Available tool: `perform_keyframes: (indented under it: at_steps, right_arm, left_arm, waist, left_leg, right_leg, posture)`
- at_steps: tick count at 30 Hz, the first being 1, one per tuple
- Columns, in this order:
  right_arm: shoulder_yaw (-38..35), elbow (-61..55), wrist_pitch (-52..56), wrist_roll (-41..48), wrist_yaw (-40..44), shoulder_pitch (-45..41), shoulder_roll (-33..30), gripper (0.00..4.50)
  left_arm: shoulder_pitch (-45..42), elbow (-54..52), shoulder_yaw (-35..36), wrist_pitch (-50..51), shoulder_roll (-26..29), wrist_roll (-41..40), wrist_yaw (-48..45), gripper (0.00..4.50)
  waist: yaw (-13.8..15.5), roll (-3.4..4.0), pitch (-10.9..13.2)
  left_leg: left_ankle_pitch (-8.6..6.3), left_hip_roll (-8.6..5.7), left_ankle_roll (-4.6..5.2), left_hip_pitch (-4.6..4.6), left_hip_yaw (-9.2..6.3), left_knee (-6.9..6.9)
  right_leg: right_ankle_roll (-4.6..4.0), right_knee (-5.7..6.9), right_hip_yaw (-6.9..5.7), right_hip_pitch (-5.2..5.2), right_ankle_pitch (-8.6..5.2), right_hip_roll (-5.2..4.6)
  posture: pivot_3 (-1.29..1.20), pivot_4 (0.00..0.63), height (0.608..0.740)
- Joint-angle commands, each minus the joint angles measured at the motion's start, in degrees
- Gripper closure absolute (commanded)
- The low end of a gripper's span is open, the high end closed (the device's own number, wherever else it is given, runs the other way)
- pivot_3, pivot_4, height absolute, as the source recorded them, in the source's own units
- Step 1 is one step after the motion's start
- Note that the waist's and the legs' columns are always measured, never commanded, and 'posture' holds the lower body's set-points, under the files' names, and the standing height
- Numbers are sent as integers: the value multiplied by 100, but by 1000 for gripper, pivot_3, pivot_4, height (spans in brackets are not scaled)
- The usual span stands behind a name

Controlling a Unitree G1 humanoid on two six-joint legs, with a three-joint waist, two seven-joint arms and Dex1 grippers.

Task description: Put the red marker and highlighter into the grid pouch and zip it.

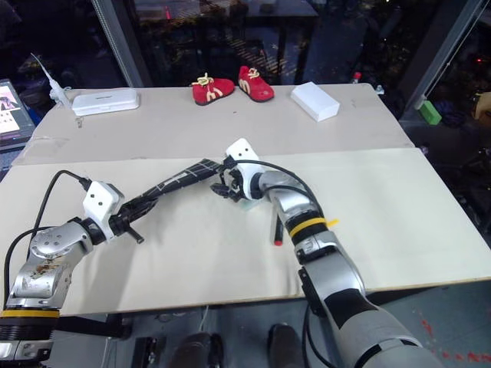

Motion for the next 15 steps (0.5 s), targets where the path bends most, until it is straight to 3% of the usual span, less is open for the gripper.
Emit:
perform_keyframes:
  at_steps: [1,4,12,15]
  right_arm:
    - [-194,259,-349,9,-91,-339,80,926]
    - [-269,515,-536,-15,-131,-446,88,1587]
    - [-255,582,-698,-40,233,-487,113,4374]
    - [-165,532,-680,-91,408,-462,124,4451]
  left_arm:
    - [40,-367,82,19,-71,1,115,4500]
    - [136,-527,93,69,-161,5,197,4500]
    - [253,-681,138,144,-240,28,318,4500]
    - [273,-700,120,147,-258,33,343,4500]
  waist:
    - [1,0,0]
    - [-2,0,0]
    - [-2,0,0]
    - [-2,1,0]
  left_leg:
    - [0,0,0,0,0,0]
    - [0,0,0,1,-4,0]
    - [0,1,0,1,-16,0]
    - [0,1,0,1,-17,0]
  right_leg:
    - [0,0,1,0,0,-1]
    - [0,0,2,0,0,-1]
    - [0,1,1,0,0,-1]
    - [0,1,1,0,0,-1]
  posture:
    - [0,150,740]
    - [0,150,740]
    - [0,150,740]
    - [0,150,740]
